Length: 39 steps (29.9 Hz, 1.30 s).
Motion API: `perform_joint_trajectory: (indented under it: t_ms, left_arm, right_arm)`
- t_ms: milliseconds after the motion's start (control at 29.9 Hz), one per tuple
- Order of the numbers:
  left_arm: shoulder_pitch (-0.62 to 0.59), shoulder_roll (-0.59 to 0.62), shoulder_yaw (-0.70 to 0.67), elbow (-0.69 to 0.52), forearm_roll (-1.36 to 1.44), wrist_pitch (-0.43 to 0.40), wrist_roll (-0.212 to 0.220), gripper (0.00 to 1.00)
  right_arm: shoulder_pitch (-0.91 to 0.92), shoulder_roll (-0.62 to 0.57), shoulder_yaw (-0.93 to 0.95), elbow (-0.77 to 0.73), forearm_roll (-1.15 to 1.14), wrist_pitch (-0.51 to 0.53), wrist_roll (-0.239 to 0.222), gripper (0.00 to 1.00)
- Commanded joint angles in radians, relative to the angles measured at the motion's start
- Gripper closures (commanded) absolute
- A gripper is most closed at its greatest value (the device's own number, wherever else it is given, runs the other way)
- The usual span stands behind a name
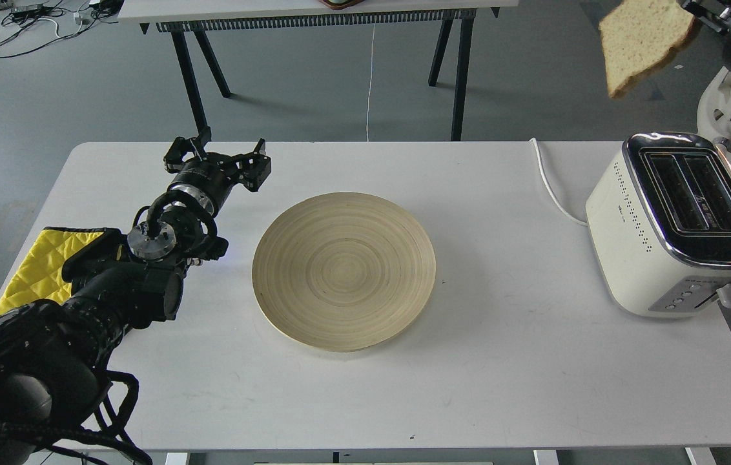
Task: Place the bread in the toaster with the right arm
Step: 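Lift the bread slice up off the plate with the right gripper, then lower the bread slice into the toaster slot with the right gripper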
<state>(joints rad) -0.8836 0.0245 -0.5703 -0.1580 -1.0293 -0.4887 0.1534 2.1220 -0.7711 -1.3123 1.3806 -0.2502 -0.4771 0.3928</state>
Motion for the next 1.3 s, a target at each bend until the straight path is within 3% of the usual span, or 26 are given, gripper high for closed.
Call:
perform_joint_trajectory:
  t_ms: [0,401,803,1271]
  left_arm:
    - [0.0,0.0,0.0,0.0,0.0,0.0,0.0,0.0]
    - [0.0,0.0,0.0,0.0,0.0,0.0,0.0,0.0]
    - [0.0,0.0,0.0,0.0,0.0,0.0,0.0,0.0]
    - [0.0,0.0,0.0,0.0,0.0,0.0,0.0,0.0]
  right_arm:
    - [0.134,-0.003,-0.207,0.078,-0.049,-0.002,0.0,0.9]
    - [0.144,-0.091,-0.331,0.201,-0.046,-0.012,-0.002,0.9]
    - [-0.013,-0.089,-0.229,0.186,-0.047,-0.012,-0.003,0.9]
    - [-0.03,-0.091,-0.163,0.153,-0.043,-0.012,-0.012,0.9]
